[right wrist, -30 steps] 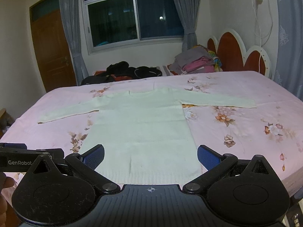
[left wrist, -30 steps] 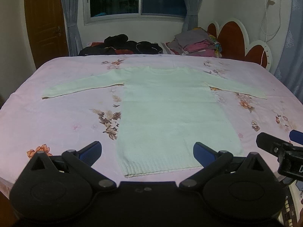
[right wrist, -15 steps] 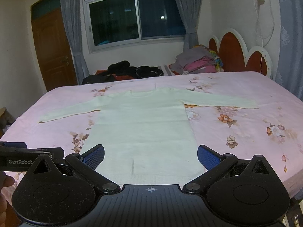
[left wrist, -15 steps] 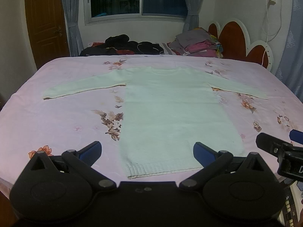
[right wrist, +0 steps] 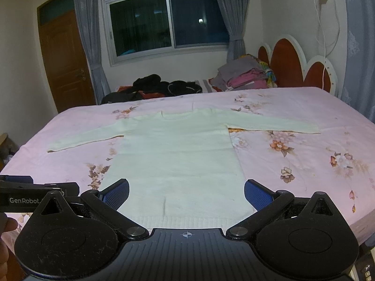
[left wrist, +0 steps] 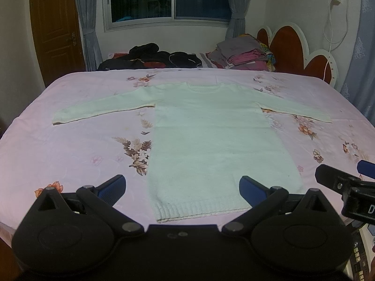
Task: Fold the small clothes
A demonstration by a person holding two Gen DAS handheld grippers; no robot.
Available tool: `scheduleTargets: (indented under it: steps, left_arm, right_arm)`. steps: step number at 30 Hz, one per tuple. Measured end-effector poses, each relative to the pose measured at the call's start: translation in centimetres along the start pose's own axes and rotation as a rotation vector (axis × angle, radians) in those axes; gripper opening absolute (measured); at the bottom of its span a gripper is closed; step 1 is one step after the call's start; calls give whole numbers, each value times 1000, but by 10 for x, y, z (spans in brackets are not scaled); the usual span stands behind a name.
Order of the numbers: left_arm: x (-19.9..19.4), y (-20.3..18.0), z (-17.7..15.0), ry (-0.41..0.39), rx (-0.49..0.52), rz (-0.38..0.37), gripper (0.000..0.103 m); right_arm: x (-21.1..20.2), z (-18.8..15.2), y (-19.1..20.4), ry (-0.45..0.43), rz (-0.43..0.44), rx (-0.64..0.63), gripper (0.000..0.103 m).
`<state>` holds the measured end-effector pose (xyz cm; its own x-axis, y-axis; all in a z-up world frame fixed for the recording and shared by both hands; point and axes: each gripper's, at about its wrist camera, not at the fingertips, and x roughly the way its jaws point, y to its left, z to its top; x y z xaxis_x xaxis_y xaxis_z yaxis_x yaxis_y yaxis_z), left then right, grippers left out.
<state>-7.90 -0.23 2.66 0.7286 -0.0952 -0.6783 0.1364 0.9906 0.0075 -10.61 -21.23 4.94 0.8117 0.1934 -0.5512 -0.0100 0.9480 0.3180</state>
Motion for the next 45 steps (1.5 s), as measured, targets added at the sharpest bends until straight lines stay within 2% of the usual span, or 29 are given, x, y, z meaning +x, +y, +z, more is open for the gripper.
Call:
scheduleTargets:
  steps: [32,45]
  left_arm:
    - [16,-7,11,5,16,9,103]
    - [57,-13,39,0,31,37,103]
  right_arm:
    - [6,0,-13,-20,-43,-13,103]
    - [46,26,-37,-39,-67,3,103]
